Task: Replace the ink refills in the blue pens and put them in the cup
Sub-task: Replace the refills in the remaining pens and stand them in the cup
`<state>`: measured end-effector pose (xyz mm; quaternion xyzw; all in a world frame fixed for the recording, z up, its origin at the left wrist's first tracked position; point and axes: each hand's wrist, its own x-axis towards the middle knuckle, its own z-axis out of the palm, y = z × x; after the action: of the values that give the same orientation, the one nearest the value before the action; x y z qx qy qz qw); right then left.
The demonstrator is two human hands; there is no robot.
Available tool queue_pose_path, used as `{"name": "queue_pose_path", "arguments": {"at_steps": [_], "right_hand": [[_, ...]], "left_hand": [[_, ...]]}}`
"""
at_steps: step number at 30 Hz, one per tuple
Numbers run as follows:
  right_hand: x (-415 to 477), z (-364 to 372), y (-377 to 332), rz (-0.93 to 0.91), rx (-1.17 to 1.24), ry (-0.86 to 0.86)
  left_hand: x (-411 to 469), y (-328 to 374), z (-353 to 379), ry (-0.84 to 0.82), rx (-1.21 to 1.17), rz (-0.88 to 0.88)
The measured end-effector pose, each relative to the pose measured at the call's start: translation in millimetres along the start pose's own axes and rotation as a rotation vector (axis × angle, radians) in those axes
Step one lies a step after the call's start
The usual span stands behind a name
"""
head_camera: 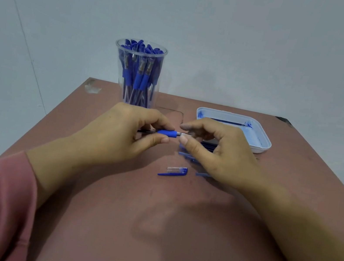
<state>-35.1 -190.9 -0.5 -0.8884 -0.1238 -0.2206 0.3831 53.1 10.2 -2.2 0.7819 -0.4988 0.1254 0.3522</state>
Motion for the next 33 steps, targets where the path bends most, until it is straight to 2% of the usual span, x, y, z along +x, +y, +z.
{"name": "queue_pose_path", "arguments": {"at_steps": [6,11,16,20,25,29,33], "right_hand": [[1.1,-0.6,1.0,-0.095,-0.068,0.020],[1.1,-0.4,2.1,-0.066,-0.030,0.029],[1.4,-4.0,-3.4,-0.167,-0.107,0.075],[0.5,-1.8,-1.2,-0.085,-0.065,0.048],[0.7,-3.3,-0.5,-0.169,-0.135,0.072],[-0.1,-2.3,-3.8,-0.049,-0.012,0.042],[0.0,-0.2,-1.2,-0.029,0.004,0.021]], "left_hand": [[0.0,-1.5,-0.4,0.023,-0.019,0.009],[0.2,-2.8,0.8,0.033,-0.041,0.006],[0.7,-1.2,1.3,0.069,-0.059,0.012],[1.0,0.3,1.0,0.080,-0.063,0.019],[1.2,-2.1,0.9,0.077,-0.048,0.015],[1.4,-3.8,0.1,0.077,-0.018,0.021],[1.2,-5.7,0.4,0.068,-0.002,0.012]]}}
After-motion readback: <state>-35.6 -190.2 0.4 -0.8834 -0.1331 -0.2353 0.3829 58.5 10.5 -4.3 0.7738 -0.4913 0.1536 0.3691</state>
